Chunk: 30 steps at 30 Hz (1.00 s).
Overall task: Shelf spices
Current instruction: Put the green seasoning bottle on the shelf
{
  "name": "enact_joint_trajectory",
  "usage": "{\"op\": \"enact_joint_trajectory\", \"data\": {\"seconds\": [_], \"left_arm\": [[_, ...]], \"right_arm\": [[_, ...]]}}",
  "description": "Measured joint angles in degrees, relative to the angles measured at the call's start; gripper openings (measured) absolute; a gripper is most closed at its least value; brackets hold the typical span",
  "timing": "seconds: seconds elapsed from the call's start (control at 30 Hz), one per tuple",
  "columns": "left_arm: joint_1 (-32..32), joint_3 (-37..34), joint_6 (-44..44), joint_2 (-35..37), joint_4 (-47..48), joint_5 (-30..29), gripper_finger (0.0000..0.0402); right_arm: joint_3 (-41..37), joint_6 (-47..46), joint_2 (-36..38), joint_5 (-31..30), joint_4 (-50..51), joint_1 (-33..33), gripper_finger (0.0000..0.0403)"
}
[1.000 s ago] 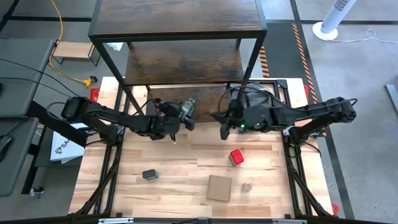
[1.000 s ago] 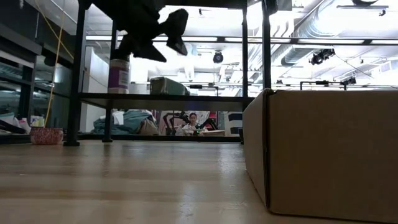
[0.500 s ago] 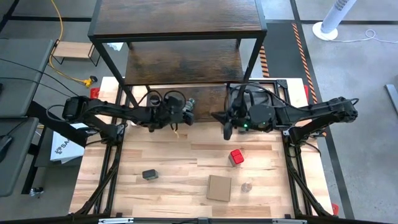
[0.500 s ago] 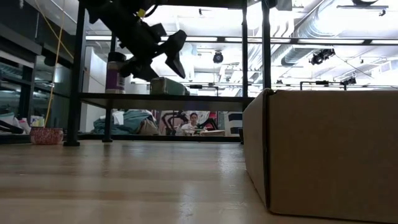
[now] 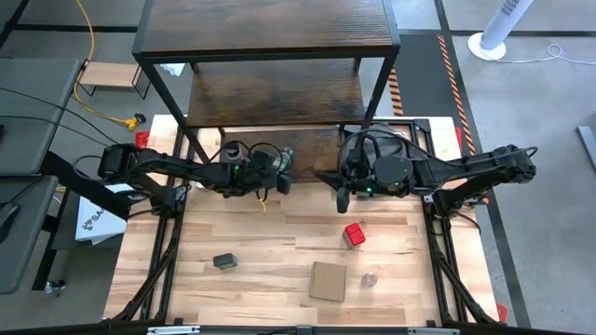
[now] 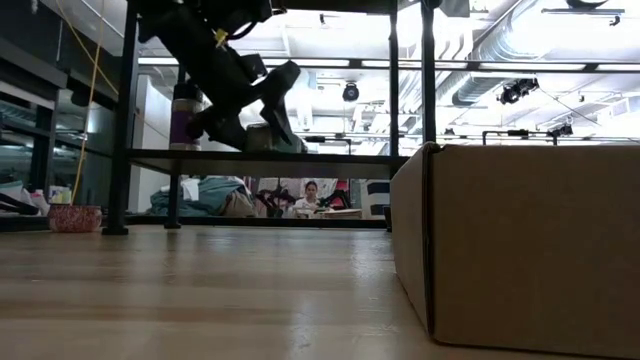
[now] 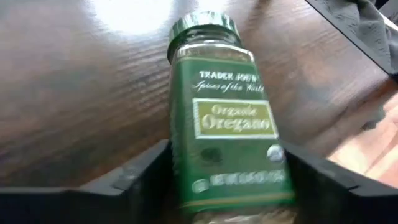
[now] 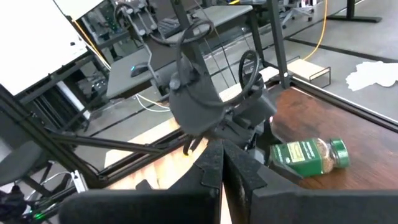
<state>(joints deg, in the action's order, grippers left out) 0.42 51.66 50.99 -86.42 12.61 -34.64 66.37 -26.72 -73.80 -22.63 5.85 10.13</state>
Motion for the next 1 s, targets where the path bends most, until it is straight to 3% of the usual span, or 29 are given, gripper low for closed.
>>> {"op": "enact_joint_trajectory", "data": {"seconds": [0.13, 0.27, 0.43, 0.5, 0.67, 0.9, 1.0], "left_arm": [[-2.6, 0.7, 1.3, -0.1, 0.1, -1.4, 0.0183], [-5.5, 3.2, -2.9, -0.1, 0.2, -1.4, 0.0183], [-12.3, 7.0, -10.5, 1.1, 0.3, -0.3, 0.0183], [-16.2, 8.7, -15.0, 2.3, 0.2, 0.6, 0.0183], [-26.7, 12.1, -23.0, 6.6, 1.0, -0.3, 0.0183], [-36.0, 13.9, -20.3, 12.6, -2.4, -17.0, 0.0183], [-36.2, 13.9, -21.5, 13.1, -6.5, -17.1, 0.0183]], "right_arm": [[0.0, 0.2, 0.9, 0.4, -0.5, 0.0, 0.0000], [0.0, 0.2, 2.1, 3.6, -0.5, 0.6, 0.0000], [0.0, -4.5, 3.4, 15.3, -0.6, 2.1, 0.0000], [0.0, -7.1, 3.4, 16.8, -0.6, 3.5, 0.0000], [0.0, -7.8, 2.6, 15.2, -0.5, 8.1, 0.0000], [0.0, -10.7, -1.4, 10.9, 2.6, 10.3, 0.0038], [0.0, -12.5, -4.8, 8.4, 2.6, 10.3, 0.0034]]}}
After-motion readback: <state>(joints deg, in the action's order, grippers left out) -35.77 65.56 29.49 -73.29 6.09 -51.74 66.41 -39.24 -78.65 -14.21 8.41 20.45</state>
